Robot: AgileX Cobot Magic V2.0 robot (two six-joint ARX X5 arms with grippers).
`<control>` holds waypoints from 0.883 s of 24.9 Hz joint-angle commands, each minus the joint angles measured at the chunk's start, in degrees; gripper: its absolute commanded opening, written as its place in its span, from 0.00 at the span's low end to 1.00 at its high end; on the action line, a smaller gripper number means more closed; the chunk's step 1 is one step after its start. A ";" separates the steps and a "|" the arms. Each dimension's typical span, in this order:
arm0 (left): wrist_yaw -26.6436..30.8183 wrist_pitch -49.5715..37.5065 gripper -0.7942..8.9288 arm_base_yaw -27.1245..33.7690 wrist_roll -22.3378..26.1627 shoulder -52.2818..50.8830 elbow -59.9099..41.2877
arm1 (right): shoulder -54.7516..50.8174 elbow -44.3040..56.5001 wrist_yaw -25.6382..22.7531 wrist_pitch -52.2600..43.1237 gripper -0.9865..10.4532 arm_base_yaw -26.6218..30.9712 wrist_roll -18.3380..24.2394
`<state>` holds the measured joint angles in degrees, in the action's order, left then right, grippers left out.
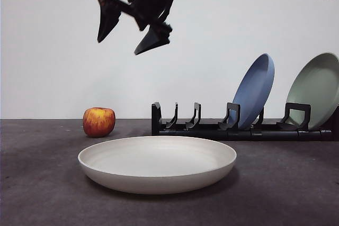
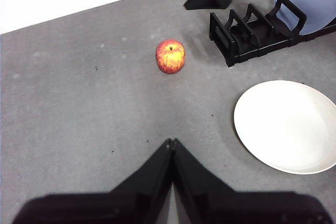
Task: Take the yellow plate from the plate rack,put the plate on the table,take the apple from the table,put the apple in the plate
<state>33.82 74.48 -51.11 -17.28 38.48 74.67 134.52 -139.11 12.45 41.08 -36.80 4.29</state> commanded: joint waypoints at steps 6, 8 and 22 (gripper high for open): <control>-2.27 0.90 0.07 0.07 -0.66 -0.28 0.11 | 7.06 -3.23 0.20 -2.29 0.67 -0.42 -1.57; -3.87 0.90 0.07 0.07 -0.66 -0.28 0.11 | 7.89 -3.23 0.39 -2.82 0.67 -0.42 -2.45; -7.26 0.92 0.07 0.02 2.64 -0.28 0.11 | 12.90 -3.23 0.98 -12.22 0.67 -1.51 -13.77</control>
<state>26.52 75.44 -51.11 -15.62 38.41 74.67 146.96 -142.52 13.45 29.76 -38.22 -7.84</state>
